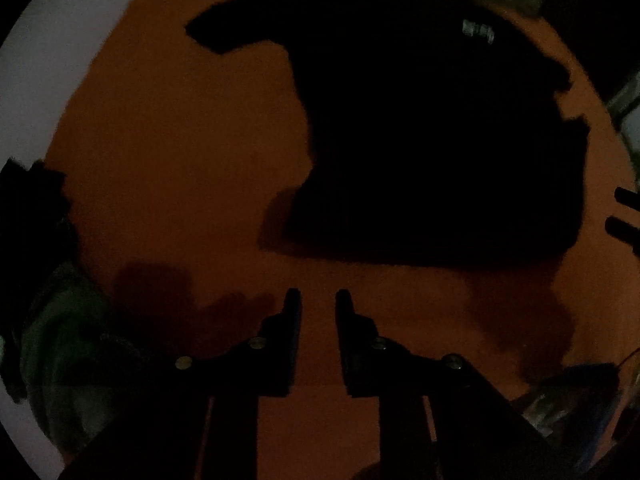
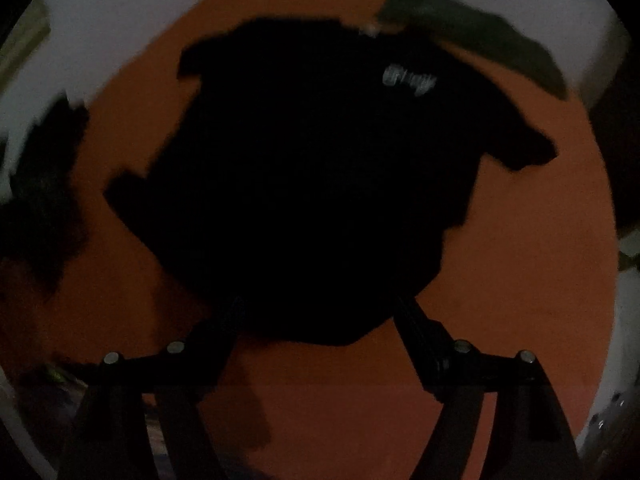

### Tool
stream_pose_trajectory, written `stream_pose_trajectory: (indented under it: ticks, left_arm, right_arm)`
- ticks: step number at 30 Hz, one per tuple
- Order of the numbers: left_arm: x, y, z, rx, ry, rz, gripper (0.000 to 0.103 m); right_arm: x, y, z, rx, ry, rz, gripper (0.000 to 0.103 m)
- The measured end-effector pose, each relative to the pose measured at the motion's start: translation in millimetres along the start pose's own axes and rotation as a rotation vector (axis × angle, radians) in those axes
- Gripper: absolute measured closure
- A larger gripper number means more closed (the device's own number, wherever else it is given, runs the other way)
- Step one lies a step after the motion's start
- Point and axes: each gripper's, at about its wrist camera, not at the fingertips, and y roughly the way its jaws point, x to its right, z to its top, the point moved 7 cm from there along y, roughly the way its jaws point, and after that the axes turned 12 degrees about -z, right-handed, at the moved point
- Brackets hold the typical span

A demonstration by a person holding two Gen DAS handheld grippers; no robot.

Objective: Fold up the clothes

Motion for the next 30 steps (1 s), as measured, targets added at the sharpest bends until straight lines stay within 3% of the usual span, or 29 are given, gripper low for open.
stream_pose_trajectory:
  ticks: [3,5,8,11,17,20,21,23,24,27,30]
  left_arm:
    - [3,22,14,-0.009,0.032,0.009,0.079]
    - [1,21,13,0.047,0.008,-0.008,0.071]
    - [-7,24,2,0.122,-0.105,-0.111,0.05]
    - [-18,35,-5,0.164,-0.2,-0.18,0.049]
    - [-22,44,-11,0.167,-0.14,-0.093,0.049]
    - [-31,49,-16,0.154,-0.12,-0.055,0.049]
    - [-34,50,-18,0.155,-0.12,-0.05,0.049]
    - [-37,53,-19,0.155,-0.126,-0.034,0.049]
    - [-38,55,-19,0.154,-0.132,-0.022,0.049]
    - [-39,59,-17,0.161,-0.14,0.002,0.049]
    - [-27,53,-8,0.207,-0.063,-0.002,0.049]
  right_arm:
    - [0,25,-25,0.026,0.038,0.024,0.026]
    - [2,23,-35,0.064,0.105,0.046,0.026]
    - [-9,21,-42,0.14,0.083,-0.039,0.026]
    - [-16,41,-52,0.116,0.033,-0.155,0.026]
    - [-9,80,-64,0.121,-0.017,-0.316,0.022]
    - [5,72,-43,0.221,0.079,-0.305,0.022]
    - [11,67,-36,0.261,0.116,-0.304,0.029]
    - [24,57,-22,0.318,0.185,-0.263,0.067]
    - [30,53,-16,0.319,0.203,-0.251,0.103]
    - [55,31,-4,0.358,0.28,-0.231,0.102]
    - [79,-6,-6,0.415,0.347,-0.24,0.102]
